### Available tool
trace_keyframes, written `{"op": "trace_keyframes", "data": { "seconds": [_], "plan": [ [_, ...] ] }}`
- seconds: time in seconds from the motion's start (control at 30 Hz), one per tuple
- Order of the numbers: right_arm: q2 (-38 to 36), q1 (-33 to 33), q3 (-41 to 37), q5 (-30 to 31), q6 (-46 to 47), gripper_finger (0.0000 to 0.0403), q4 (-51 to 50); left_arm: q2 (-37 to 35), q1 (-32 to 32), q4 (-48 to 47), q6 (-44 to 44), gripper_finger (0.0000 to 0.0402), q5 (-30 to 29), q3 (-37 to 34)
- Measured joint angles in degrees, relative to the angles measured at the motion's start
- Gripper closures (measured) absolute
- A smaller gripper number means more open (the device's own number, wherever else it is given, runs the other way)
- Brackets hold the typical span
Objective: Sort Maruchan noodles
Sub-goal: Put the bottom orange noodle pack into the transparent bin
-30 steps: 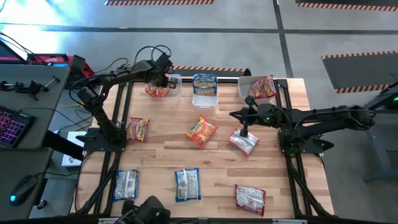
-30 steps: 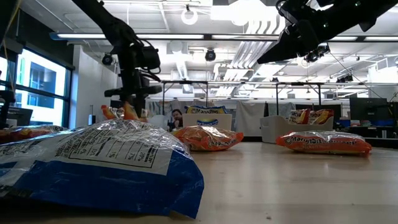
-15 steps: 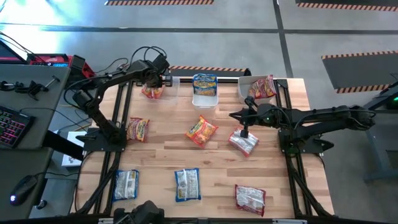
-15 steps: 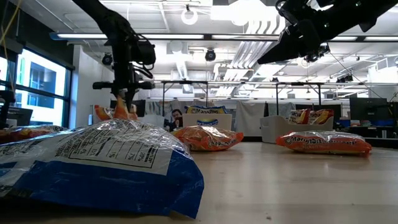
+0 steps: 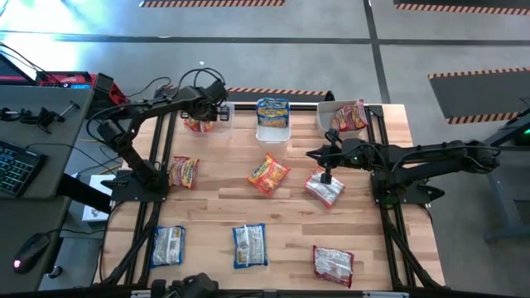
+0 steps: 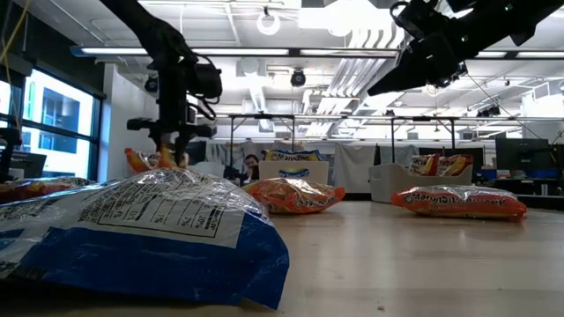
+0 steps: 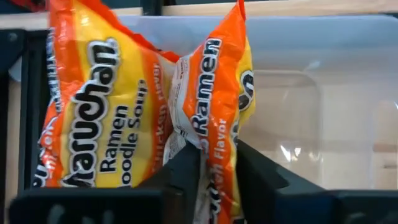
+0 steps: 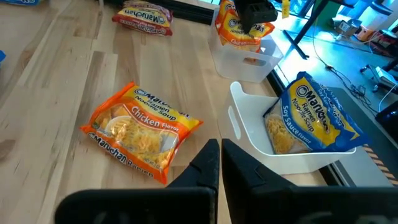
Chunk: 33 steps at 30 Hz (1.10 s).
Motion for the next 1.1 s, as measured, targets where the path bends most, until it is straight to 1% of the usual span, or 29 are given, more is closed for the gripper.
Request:
{"op": "trace_keyframes", "data": {
  "seconds": [0.1, 0.17, 0.3, 0.43, 0.57, 0.9, 1.1],
  "plan": [
    [0.00, 0.00, 0.00, 0.00, 0.00, 0.0403, 0.00, 0.00, -0.24, 0.27, 0.89, 0.0283, -0.50, 0.01],
    [0.00, -0.01, 0.00, 0.00, 0.02, 0.0403, 0.00, 0.00, -0.20, 0.21, 0.91, 0.0264, -1.97, 0.01],
    [0.00, 0.00, 0.00, 0.01, 0.01, 0.0403, 0.00, 0.00, 0.31, -0.46, 2.74, 0.0240, -4.89, 0.01],
    [0.00, 0.00, 0.00, 0.02, 0.02, 0.0403, 0.00, 0.00, 0.14, -0.50, 3.54, 0.0238, -8.67, 0.01],
    [0.00, 0.00, 0.00, 0.03, 0.02, 0.0403, 0.00, 0.00, 0.00, -0.49, 6.55, 0.0243, -11.08, 0.01],
    [0.00, 0.00, 0.00, 0.47, 0.02, 0.0403, 0.00, 0.00, 0.26, -3.25, 9.62, 0.0245, -14.44, 0.01],
    [0.00, 0.00, 0.00, 0.48, 0.02, 0.0403, 0.00, -1.66, -0.44, -3.74, 14.83, 0.0245, -15.50, 0.01]
  ]
}}
